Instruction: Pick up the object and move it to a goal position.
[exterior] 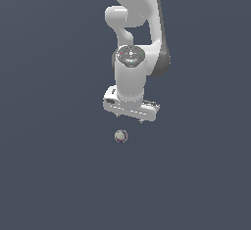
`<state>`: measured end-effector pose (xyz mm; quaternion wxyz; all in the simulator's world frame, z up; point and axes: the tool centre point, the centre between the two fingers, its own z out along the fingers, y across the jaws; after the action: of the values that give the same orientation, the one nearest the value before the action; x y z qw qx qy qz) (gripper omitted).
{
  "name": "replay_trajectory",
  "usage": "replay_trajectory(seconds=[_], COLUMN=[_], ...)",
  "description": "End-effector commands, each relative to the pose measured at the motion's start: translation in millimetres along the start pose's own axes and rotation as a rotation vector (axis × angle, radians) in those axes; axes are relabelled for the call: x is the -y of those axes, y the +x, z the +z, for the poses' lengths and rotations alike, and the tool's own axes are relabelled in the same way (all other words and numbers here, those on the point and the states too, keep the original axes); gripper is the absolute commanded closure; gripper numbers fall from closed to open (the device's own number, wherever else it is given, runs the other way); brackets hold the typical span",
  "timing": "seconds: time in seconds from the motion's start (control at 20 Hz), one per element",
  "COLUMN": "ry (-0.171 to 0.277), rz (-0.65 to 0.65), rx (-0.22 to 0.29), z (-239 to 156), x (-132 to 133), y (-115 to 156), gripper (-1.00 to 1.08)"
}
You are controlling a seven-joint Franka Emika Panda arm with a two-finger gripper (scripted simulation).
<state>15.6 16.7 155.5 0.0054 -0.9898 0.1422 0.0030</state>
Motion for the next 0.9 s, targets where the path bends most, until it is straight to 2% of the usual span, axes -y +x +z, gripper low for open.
replay_trajectory(seconds=[0.0,0.85], ry=[0.001,0.000], rz=[0.077,0.592], rx=[0.001,0.000], z=[6.0,45.6], x=[-2.0,-18.0], y=[3.1,23.2], gripper=[-0.92,-0.92])
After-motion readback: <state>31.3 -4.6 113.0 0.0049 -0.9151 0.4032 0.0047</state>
